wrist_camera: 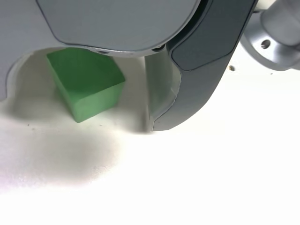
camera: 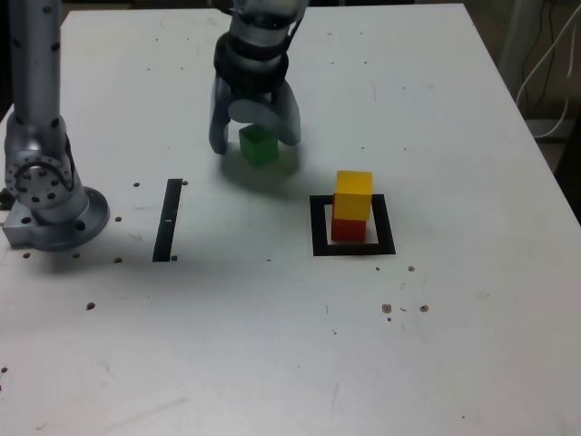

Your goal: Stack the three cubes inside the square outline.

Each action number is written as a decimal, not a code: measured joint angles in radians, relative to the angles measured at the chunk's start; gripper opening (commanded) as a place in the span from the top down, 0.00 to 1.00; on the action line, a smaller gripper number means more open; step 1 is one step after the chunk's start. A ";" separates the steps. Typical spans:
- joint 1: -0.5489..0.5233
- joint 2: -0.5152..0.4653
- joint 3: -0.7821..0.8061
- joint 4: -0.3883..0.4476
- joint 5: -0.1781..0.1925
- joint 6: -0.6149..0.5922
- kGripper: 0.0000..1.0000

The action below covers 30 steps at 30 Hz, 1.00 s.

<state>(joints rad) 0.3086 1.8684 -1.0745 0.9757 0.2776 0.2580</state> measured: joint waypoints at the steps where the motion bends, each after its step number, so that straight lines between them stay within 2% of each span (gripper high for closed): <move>1: 0.000 0.003 0.003 -0.010 -0.003 0.002 0.10; 8: 0.000 0.038 0.007 -0.047 -0.005 0.004 0.21; 17: 0.000 0.042 0.001 -0.047 -0.006 0.004 0.56; 20: 0.000 0.042 -0.001 -0.047 -0.010 0.005 0.65; 27: 0.000 0.038 -0.009 -0.031 -0.055 0.038 0.69; 30: 0.000 0.021 -0.027 0.011 -0.071 0.045 0.69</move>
<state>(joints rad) 0.3090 1.8891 -1.1012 0.9868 0.2067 0.3030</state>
